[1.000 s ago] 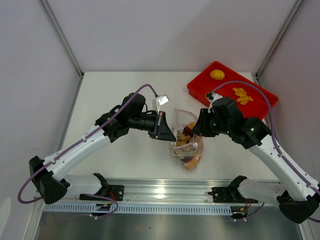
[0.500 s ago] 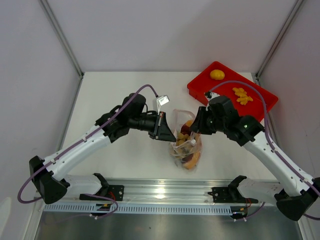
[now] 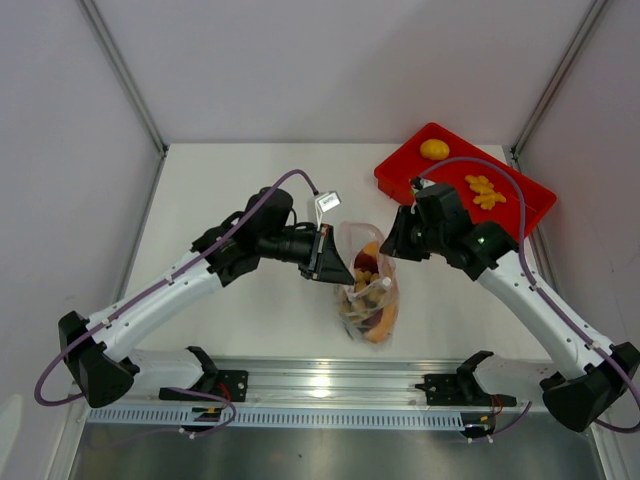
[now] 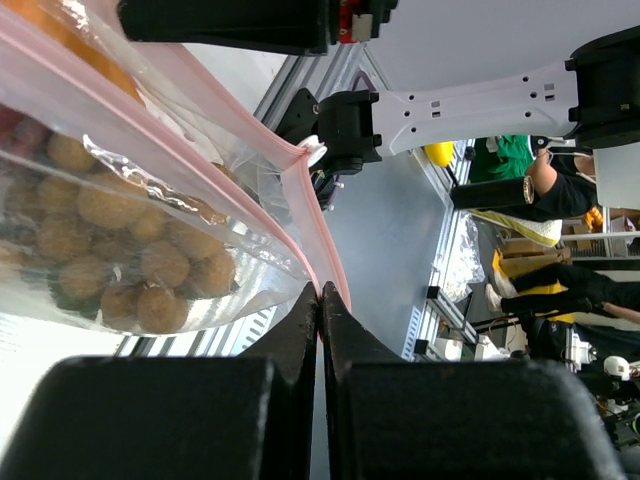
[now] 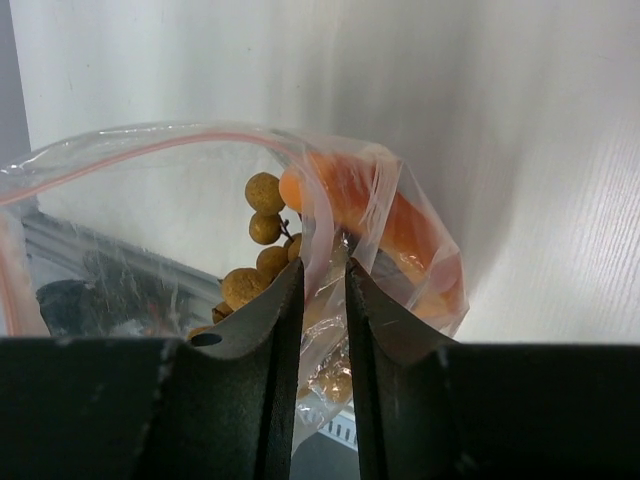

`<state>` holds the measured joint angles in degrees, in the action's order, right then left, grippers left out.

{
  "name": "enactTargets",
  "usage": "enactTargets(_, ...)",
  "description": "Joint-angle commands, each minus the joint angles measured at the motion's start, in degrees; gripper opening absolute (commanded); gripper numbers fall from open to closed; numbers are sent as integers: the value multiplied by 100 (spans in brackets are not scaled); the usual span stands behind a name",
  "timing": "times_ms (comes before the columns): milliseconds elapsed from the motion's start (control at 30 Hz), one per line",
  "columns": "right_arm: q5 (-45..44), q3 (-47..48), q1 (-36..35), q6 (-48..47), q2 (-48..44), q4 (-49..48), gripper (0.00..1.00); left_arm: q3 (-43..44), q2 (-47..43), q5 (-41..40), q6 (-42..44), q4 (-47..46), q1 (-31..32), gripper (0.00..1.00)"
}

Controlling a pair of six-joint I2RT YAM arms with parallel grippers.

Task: Place the food in the zip-top bag and seal the zipper
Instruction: Adjust the zipper food storage bag at the center of the board.

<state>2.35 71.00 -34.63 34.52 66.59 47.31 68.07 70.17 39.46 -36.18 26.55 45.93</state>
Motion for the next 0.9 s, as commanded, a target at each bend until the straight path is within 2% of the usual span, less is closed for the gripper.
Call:
enactTargets(0, 300, 107, 44, 46, 74, -371, 26, 92, -127, 193, -91, -255, 65, 0)
enactTargets(200, 679, 116, 44, 98, 223, -459, 26, 92, -127, 202, -91, -246, 83, 1)
enactTargets(733, 1320, -649, -17, 169, 161, -793, 27, 162, -30, 211, -135, -317, 135, 1)
enactTargets(833, 1452, -597, -44, 125, 266, -916, 20, 189, -4, 193, -126, -290, 144, 1)
enactTargets(867, 1426, -544, -35, 55, 284, -908, 5, 189, -3, 193, -126, -282, 153, 1)
